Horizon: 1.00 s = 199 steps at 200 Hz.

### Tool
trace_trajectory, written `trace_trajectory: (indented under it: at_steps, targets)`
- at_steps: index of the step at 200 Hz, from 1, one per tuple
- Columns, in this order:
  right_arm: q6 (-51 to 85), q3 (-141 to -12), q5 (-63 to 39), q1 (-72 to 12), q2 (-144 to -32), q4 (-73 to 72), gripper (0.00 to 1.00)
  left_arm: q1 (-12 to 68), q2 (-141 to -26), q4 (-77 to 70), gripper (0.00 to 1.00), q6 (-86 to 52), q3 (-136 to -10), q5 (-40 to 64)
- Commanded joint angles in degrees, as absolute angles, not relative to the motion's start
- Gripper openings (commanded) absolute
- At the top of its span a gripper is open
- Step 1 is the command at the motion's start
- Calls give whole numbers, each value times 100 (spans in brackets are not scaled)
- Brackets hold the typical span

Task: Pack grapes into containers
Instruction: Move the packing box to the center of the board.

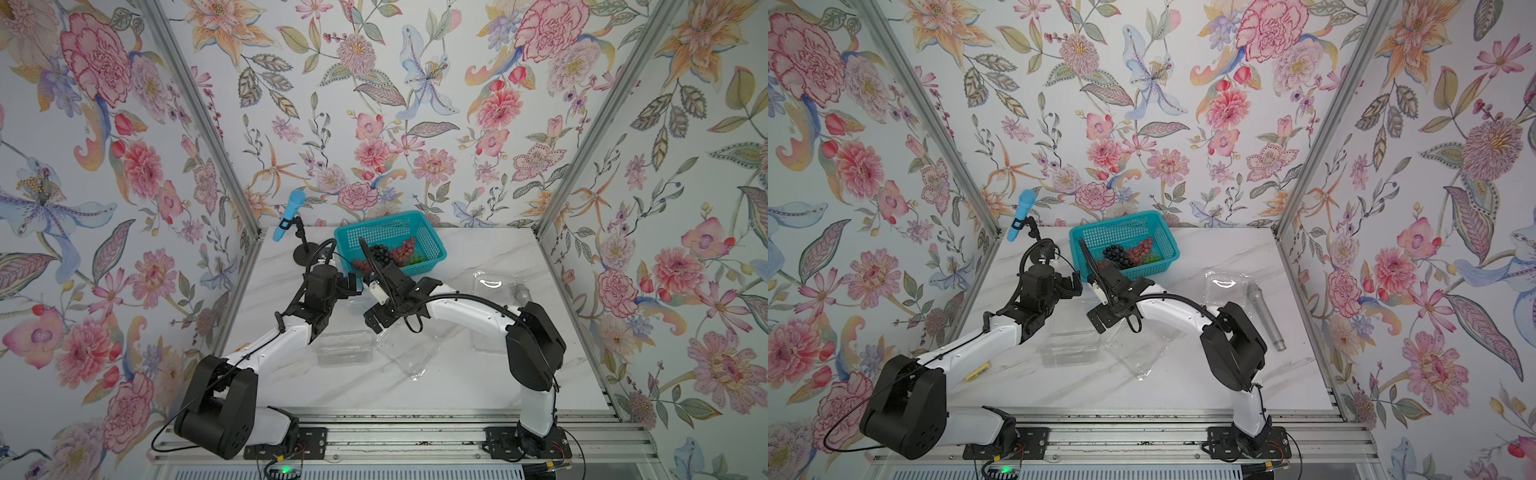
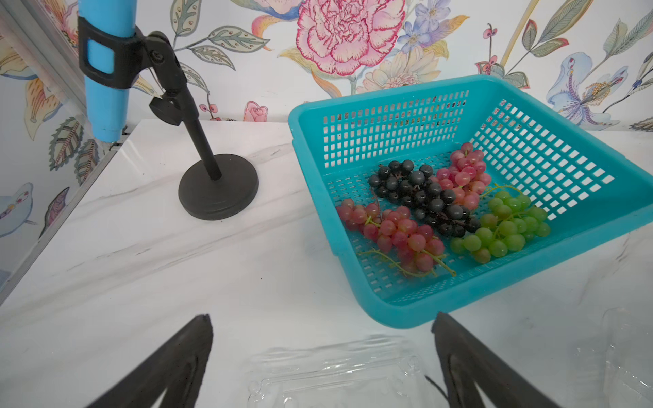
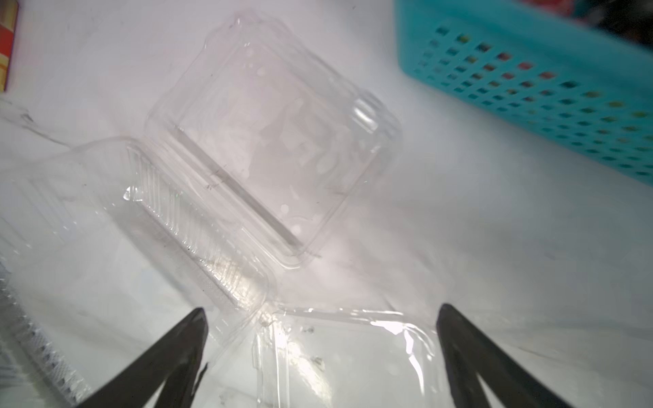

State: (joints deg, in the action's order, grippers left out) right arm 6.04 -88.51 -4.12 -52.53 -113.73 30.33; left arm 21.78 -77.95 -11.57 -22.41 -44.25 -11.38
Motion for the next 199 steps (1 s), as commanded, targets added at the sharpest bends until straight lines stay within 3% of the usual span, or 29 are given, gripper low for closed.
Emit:
trace_trajectory:
  at_steps: [1, 79, 199]
  targets:
    - [664, -9020, -816, -5341, -11571, 3067, 100, 2078, -7667, -1060, 100, -2451, -4197, -1328]
    - [1306, -9344, -1267, -5424, -12456, 2491, 100, 1518, -7208, -1270, 100, -2884, -3390, -948]
    - [1955, -12064, -463, -5476, -14125, 2377, 94, 929, -6777, -987, 100, -2988, -3041, -663]
